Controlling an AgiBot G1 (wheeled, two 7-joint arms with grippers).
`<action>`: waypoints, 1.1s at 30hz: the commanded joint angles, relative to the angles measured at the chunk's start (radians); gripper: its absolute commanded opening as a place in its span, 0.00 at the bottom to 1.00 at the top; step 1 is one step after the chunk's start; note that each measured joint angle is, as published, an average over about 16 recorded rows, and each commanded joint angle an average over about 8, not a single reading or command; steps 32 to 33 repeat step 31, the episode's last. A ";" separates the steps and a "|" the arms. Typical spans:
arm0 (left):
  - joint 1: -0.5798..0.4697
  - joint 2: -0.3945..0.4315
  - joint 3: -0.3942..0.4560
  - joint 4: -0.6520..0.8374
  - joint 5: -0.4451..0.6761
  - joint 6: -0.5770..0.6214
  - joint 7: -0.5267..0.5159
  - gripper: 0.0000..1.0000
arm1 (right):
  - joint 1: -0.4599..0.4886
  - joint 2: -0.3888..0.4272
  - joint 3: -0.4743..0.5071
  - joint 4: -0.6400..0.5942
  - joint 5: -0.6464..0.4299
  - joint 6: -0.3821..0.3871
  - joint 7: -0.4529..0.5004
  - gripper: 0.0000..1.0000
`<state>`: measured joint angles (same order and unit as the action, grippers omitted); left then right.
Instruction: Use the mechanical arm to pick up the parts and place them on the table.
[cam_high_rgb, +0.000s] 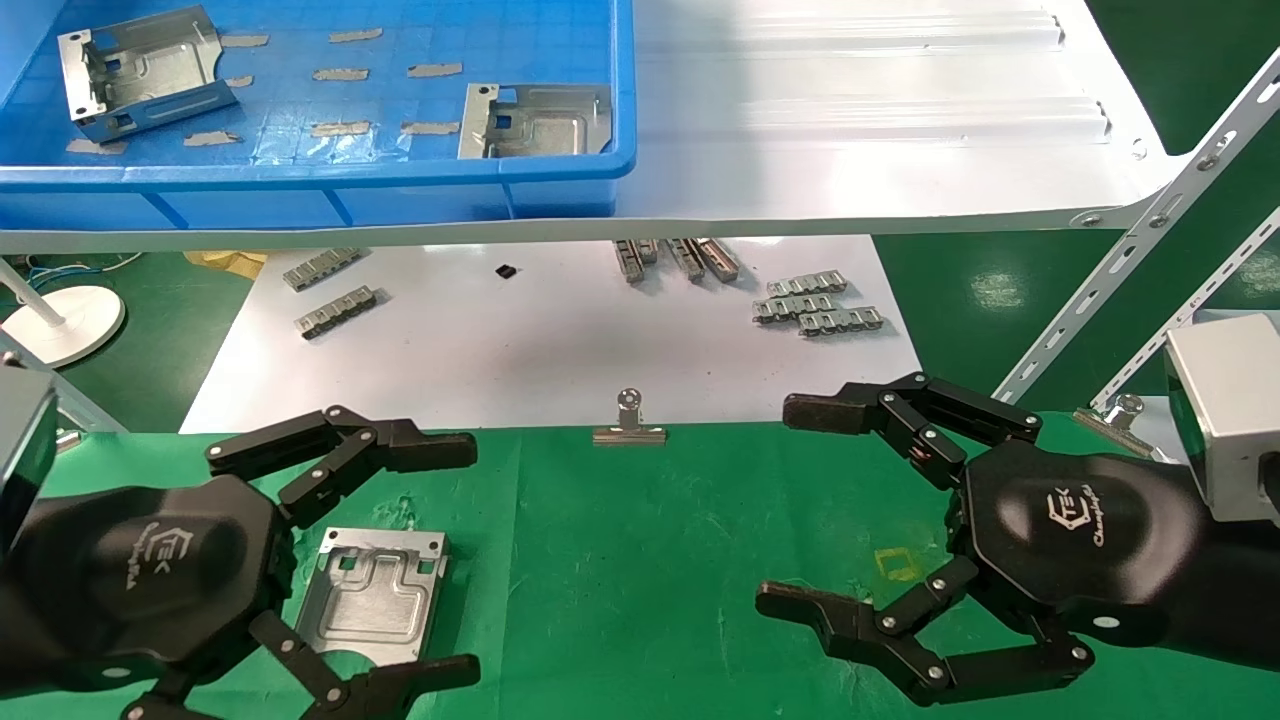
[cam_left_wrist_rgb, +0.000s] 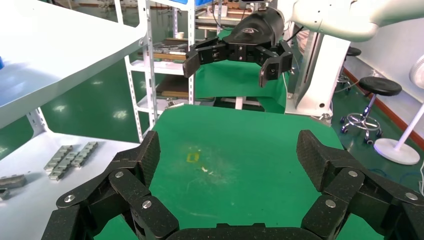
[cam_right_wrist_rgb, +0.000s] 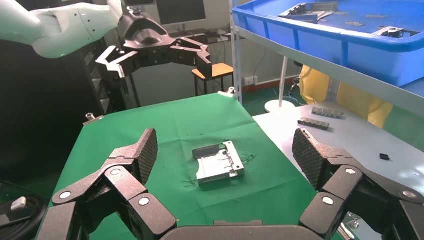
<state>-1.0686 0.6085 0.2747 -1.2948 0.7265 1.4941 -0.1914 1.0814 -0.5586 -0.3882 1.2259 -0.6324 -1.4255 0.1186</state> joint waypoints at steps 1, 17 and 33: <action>-0.001 0.001 0.001 0.003 0.001 0.000 0.001 1.00 | 0.000 0.000 0.000 0.000 0.000 0.000 0.000 1.00; -0.005 0.002 0.004 0.010 0.004 0.001 0.004 1.00 | 0.000 0.000 0.000 0.000 0.000 0.000 0.000 1.00; -0.006 0.003 0.005 0.012 0.005 0.001 0.005 1.00 | 0.000 0.000 0.000 0.000 0.000 0.000 0.000 1.00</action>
